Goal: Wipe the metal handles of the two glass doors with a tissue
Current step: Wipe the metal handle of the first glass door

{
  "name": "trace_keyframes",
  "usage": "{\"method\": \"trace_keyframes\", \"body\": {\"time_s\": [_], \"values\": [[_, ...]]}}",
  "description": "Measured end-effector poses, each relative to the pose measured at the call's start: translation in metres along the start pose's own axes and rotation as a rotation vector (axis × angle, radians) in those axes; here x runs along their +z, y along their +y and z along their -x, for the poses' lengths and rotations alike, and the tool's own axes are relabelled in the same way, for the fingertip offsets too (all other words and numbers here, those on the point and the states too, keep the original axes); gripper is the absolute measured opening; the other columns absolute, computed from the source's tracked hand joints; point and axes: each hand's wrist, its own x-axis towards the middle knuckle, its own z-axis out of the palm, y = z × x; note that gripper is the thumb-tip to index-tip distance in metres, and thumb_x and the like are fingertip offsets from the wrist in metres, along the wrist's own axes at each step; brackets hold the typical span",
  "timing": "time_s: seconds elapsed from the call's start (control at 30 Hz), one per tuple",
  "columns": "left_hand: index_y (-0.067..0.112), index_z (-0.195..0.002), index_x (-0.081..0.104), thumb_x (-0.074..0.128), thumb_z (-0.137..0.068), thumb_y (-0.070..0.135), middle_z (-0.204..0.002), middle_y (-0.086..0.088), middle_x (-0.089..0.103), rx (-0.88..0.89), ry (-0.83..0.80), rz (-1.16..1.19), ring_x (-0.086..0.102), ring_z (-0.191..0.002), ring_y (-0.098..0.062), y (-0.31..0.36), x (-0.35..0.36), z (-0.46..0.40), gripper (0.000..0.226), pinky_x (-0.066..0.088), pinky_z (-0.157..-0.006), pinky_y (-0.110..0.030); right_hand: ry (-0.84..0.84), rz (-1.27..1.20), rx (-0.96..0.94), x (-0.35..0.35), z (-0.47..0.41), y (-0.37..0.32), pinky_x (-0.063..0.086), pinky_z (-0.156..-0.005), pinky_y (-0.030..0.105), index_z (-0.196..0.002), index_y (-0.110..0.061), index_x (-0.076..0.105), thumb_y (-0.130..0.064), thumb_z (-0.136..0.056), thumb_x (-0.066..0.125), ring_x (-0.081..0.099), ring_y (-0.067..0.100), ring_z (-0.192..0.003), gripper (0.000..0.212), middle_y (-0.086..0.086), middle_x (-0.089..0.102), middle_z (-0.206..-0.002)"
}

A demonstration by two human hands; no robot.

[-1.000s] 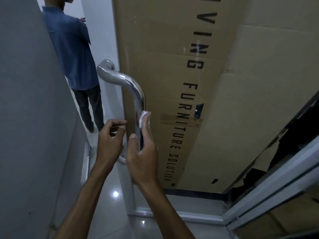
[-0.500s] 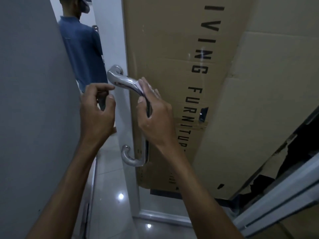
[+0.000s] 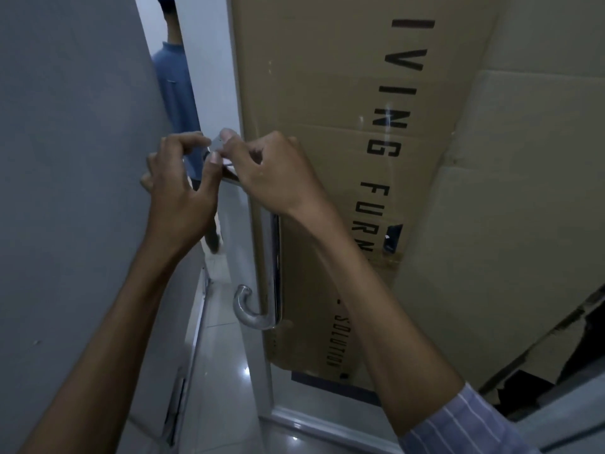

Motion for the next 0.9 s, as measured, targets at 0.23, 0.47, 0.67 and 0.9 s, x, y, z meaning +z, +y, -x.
{"method": "trace_keyframes", "body": {"time_s": [0.23,0.47,0.67,0.9], "values": [[0.065,-0.108,0.047,0.042,-0.099,0.072,-0.138,0.008,0.054,-0.158,0.006,0.022,0.044,-0.136,-0.016,-0.006,0.005,0.0,0.013,0.034,-0.115,-0.06,-0.316,-0.077,0.056,-0.005,-0.028,-0.001,0.03,-0.043,0.014,-0.035,-0.026,0.059,-0.039,-0.109,0.047,0.041,0.001,-0.036,0.075,-0.016,0.045,-0.039],[0.073,-0.108,0.046,0.05,-0.095,0.069,-0.139,0.012,0.052,-0.151,0.007,0.013,0.042,-0.136,-0.015,0.0,-0.005,-0.004,0.014,0.034,-0.116,-0.061,-0.324,-0.168,0.056,-0.008,-0.031,0.009,0.02,-0.04,0.02,-0.046,-0.025,0.033,-0.037,-0.108,0.051,0.025,0.008,-0.037,0.066,-0.012,0.027,-0.04],[0.066,-0.113,0.048,0.053,-0.093,0.067,-0.128,0.036,0.052,-0.165,-0.03,0.028,0.043,-0.138,-0.009,-0.001,-0.005,-0.014,0.021,0.034,-0.118,-0.057,-0.302,-0.23,0.095,-0.002,-0.033,0.006,0.026,-0.047,0.027,-0.049,-0.02,0.038,-0.038,-0.107,0.051,0.032,0.011,-0.04,0.063,-0.011,0.033,-0.041],[0.06,-0.11,0.059,0.053,-0.094,0.063,-0.142,0.013,0.059,-0.176,-0.035,0.063,0.045,-0.142,-0.017,-0.006,-0.002,-0.016,0.017,0.038,-0.116,-0.06,-0.333,-0.334,0.184,-0.008,-0.036,0.012,0.042,-0.052,0.024,-0.058,-0.02,0.059,-0.049,-0.106,0.049,0.054,0.006,-0.045,0.057,-0.007,0.059,-0.054]]}}
